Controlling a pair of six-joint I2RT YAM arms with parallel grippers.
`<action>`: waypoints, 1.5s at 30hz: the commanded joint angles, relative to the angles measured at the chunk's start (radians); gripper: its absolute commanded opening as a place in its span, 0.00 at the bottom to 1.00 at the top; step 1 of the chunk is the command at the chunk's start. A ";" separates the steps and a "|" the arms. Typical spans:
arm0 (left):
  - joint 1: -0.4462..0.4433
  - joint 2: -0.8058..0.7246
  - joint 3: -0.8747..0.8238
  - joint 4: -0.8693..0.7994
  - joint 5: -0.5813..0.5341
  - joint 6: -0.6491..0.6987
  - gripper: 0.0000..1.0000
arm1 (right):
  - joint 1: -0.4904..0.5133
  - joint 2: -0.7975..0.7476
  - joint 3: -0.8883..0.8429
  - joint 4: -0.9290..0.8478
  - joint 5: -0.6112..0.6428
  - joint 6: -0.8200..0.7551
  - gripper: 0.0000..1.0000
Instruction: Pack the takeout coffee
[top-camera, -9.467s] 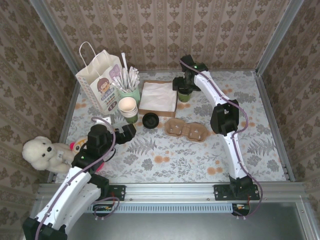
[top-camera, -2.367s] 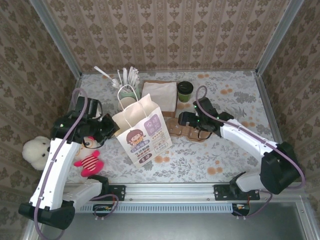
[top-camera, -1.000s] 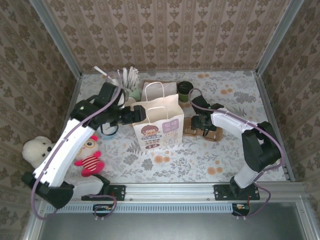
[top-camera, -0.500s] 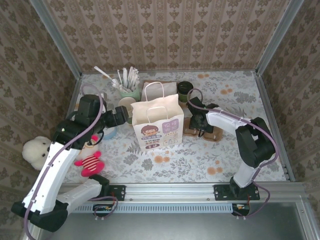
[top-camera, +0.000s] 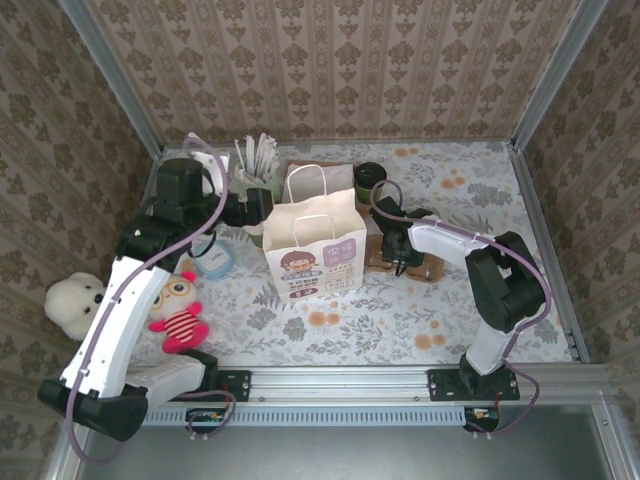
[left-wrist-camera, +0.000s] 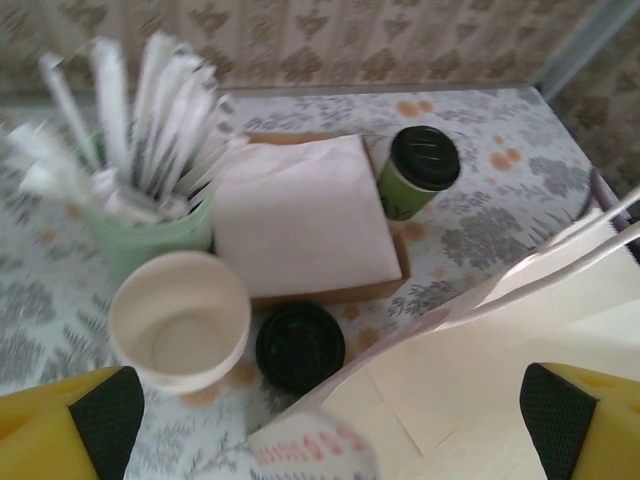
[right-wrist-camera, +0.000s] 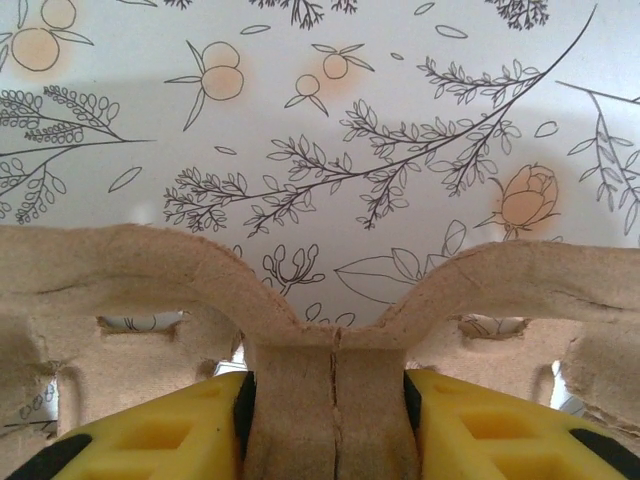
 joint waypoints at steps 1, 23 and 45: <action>0.005 0.045 0.050 0.083 0.090 0.155 1.00 | 0.005 -0.048 -0.028 -0.011 0.046 -0.034 0.42; 0.008 0.187 0.142 0.079 0.330 0.330 1.00 | -0.116 -0.386 -0.192 -0.020 -0.013 -0.166 0.38; -0.020 0.359 0.309 0.013 0.503 0.374 0.40 | -0.249 -0.635 0.275 -0.205 -0.587 -0.228 0.38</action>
